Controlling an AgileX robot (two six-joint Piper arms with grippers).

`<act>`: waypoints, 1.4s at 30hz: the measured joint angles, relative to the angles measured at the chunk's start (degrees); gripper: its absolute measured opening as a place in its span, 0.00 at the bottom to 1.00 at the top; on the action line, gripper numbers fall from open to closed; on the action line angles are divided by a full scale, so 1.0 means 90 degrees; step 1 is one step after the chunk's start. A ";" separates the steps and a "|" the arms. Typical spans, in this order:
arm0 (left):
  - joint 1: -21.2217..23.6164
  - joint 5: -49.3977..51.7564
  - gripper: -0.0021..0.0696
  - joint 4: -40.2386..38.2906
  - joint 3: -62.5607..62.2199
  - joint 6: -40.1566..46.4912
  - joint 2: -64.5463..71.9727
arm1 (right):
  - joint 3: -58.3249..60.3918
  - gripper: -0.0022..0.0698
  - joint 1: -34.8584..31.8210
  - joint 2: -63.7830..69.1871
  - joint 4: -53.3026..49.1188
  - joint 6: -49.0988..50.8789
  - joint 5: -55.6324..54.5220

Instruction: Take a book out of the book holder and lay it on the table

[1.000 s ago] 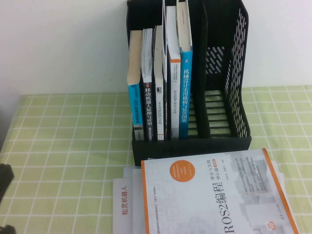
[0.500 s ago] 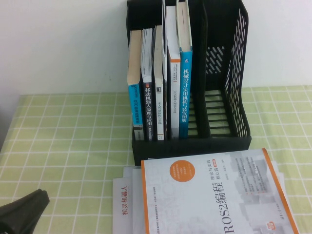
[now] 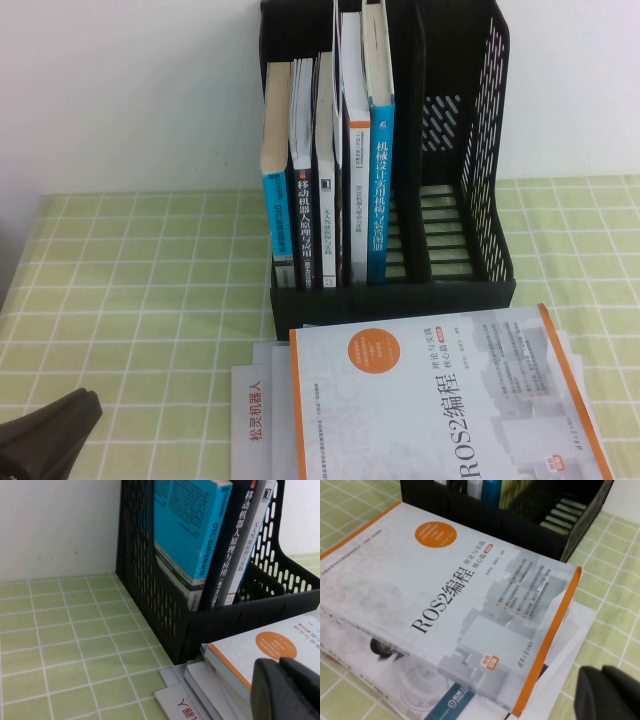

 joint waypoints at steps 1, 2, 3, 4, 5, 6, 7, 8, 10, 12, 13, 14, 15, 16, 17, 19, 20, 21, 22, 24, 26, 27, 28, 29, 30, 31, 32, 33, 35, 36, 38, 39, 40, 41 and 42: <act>0.0000 0.0000 0.03 0.0000 0.0000 0.0000 0.0000 | 0.0000 0.03 0.0000 0.0000 0.0000 0.0000 0.0000; 0.0000 0.0000 0.03 0.0000 0.0000 0.0000 0.0000 | 0.0000 0.03 0.0000 0.0000 0.0000 0.0000 0.0000; 0.0000 0.0000 0.03 0.0000 0.0011 0.0000 0.0000 | 0.0000 0.03 0.0000 0.0000 0.0000 0.0000 0.0007; 0.0000 0.0000 0.03 0.0018 0.0039 0.0000 0.0000 | 0.0000 0.03 0.0000 0.0000 0.0000 0.0000 0.0007; 0.0000 0.0013 0.03 0.0062 0.0091 0.0000 -0.0030 | 0.0000 0.03 0.0000 0.0000 0.0000 0.0000 0.0007; 0.0014 0.0047 0.03 0.0079 0.0151 -0.0014 -0.0068 | 0.0000 0.03 0.0000 0.0000 0.0000 0.0000 0.0007; 0.0060 0.0106 0.03 0.0075 0.0239 -0.0066 -0.0135 | 0.0000 0.03 0.0000 0.0000 0.0000 0.0000 0.0007; 0.0143 0.0156 0.03 0.0041 0.0333 -0.0144 -0.0217 | 0.0000 0.03 0.0000 0.0000 0.0000 0.0000 0.0023; 0.0438 0.0252 0.03 -0.0220 0.0487 -0.0212 -0.0417 | 0.0000 0.03 0.0000 0.0000 0.0000 0.0000 0.0038; 0.0825 0.0308 0.03 -0.0646 0.0607 -0.0187 -0.0628 | 0.0000 0.03 0.0000 0.0000 0.0000 0.0000 0.0055; 0.1071 0.0323 0.03 -0.0913 0.0634 -0.0042 -0.0742 | 0.0000 0.03 0.0000 0.0000 0.0000 0.0000 0.0055; 0.1332 0.0323 0.03 -0.1218 0.0660 0.0259 -0.0856 | 0.0000 0.03 0.0000 0.0000 0.0000 0.0000 0.0055; 0.1547 0.0333 0.03 -0.1575 0.0680 0.0600 -0.0941 | 0.0000 0.03 0.0000 0.0000 0.0000 0.0000 0.0065; 0.1815 0.0333 0.03 -0.1991 0.0692 0.1136 -0.1040 | 0.0000 0.03 0.0000 0.0000 0.0003 0.0000 0.0071; 0.2080 0.0333 0.03 -0.2442 0.0724 0.1749 -0.1128 | 0.0000 0.03 0.0000 0.0000 0.0003 0.0000 0.0081; 0.2573 0.0350 0.03 -0.3192 0.0751 0.2879 -0.1291 | 0.0000 0.03 0.0000 0.0000 0.0003 0.0000 0.0098; 0.2784 0.0367 0.03 -0.3498 0.0781 0.3439 -0.1350 | 0.0000 0.03 0.0000 0.0000 0.0014 0.0000 0.0098; 0.2930 0.0367 0.03 -0.3677 0.0808 0.3825 -0.1397 | 0.0000 0.03 0.0000 0.0000 0.0014 0.0000 0.0098; 0.3083 0.0367 0.03 -0.3826 0.0848 0.4260 -0.1469 | 0.0000 0.03 0.0000 0.0000 0.0014 0.0000 0.0098; 0.3271 0.0392 0.03 -0.3981 0.0948 0.4610 -0.1630 | 0.0000 0.03 0.0000 0.0000 0.0014 0.0000 0.0098; 0.3366 0.0392 0.03 -0.4047 0.1123 0.4770 -0.1869 | 0.0000 0.03 0.0000 0.0000 0.0014 0.0000 0.0098; 0.3382 0.0392 0.03 -0.4061 0.1210 0.4803 -0.2015 | 0.0000 0.03 0.0000 0.0000 0.0014 0.0000 0.0098; 0.3386 0.0411 0.03 -0.4063 0.1293 0.4843 -0.2166 | 0.0000 0.03 0.0000 0.0000 0.0014 0.0000 0.0098; 0.3386 0.0463 0.03 -0.4073 0.1343 0.4849 -0.2287 | 0.0000 0.03 0.0000 0.0000 0.0014 0.0000 0.0098; 0.3386 0.0626 0.03 -0.4073 0.1341 0.4849 -0.2357 | 0.0000 0.03 0.0000 0.0000 0.0014 0.0000 0.0098; 0.3386 0.0833 0.03 -0.4073 0.1341 0.4849 -0.2377 | 0.0000 0.03 0.0000 0.0000 0.0014 0.0000 0.0098; 0.3386 0.1076 0.03 -0.4073 0.1341 0.4849 -0.2404 | 0.0000 0.03 0.0000 0.0000 0.0014 0.0000 0.0098; 0.3386 0.1334 0.03 -0.4073 0.1341 0.4849 -0.2402 | 0.0000 0.03 0.0000 0.0000 0.0014 0.0000 0.0114; 0.3386 0.1507 0.03 -0.4073 0.1355 0.4849 -0.2406 | 0.0000 0.03 0.0000 0.0000 0.0014 0.0000 0.0114; 0.3386 0.1518 0.03 -0.4073 0.1355 0.4849 -0.2417 | 0.0000 0.03 0.0000 0.0000 0.0014 0.0000 0.0124; 0.3386 0.1518 0.03 -0.4073 0.1355 0.4849 -0.2417 | 0.0000 0.03 0.0000 0.0000 0.0014 0.0000 0.0124; 0.3386 0.1518 0.03 -0.4073 0.1355 0.4849 -0.2417 | 0.0000 0.03 0.0000 0.0000 0.0014 0.0000 0.0124; 0.3386 0.1518 0.03 -0.4073 0.1355 0.4849 -0.2417 | 0.0000 0.03 0.0000 0.0000 0.0014 0.0000 0.0124; 0.3386 0.1518 0.03 -0.4073 0.1355 0.4849 -0.2417 | 0.0000 0.03 0.0000 0.0000 0.0014 0.0000 0.0124; 0.3386 0.1518 0.03 -0.4073 0.1355 0.4873 -0.2417 | 0.0000 0.03 0.0000 0.0000 0.0014 0.0000 0.0124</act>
